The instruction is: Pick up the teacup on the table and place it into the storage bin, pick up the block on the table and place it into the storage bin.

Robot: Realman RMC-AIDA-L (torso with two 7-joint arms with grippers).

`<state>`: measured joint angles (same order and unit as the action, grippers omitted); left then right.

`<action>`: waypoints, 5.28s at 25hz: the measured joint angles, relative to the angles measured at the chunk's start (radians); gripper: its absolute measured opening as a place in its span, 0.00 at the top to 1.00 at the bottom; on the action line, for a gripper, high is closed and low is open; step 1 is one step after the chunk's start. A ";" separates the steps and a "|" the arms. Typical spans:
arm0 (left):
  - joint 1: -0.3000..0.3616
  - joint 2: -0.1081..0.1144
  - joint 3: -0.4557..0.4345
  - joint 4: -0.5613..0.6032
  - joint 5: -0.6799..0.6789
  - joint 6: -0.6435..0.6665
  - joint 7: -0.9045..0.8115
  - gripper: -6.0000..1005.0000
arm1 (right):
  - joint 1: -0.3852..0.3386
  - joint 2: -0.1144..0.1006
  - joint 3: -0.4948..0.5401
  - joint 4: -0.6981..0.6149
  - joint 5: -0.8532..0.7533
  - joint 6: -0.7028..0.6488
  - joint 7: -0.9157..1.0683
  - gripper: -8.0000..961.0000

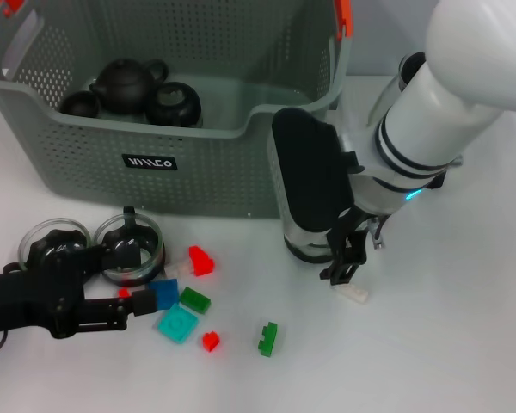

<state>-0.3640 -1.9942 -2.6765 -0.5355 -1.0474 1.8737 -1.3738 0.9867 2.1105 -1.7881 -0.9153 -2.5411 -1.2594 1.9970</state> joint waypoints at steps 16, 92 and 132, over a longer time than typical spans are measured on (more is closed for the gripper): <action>0.000 0.000 0.000 0.000 -0.003 -0.007 -0.001 0.12 | 0.020 0.001 -0.020 0.100 0.058 0.081 -0.015 0.05; 0.000 0.020 0.002 -0.002 0.001 0.008 0.014 0.13 | 0.255 -0.031 0.505 0.286 0.231 0.340 -0.042 0.94; -0.003 0.014 0.005 0.000 0.001 0.005 0.018 0.13 | 0.244 -0.018 0.495 0.399 0.204 0.443 -0.066 0.94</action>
<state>-0.3665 -1.9804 -2.6712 -0.5353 -1.0462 1.8791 -1.3560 1.2303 2.0924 -1.2932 -0.5165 -2.3366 -0.8160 1.9312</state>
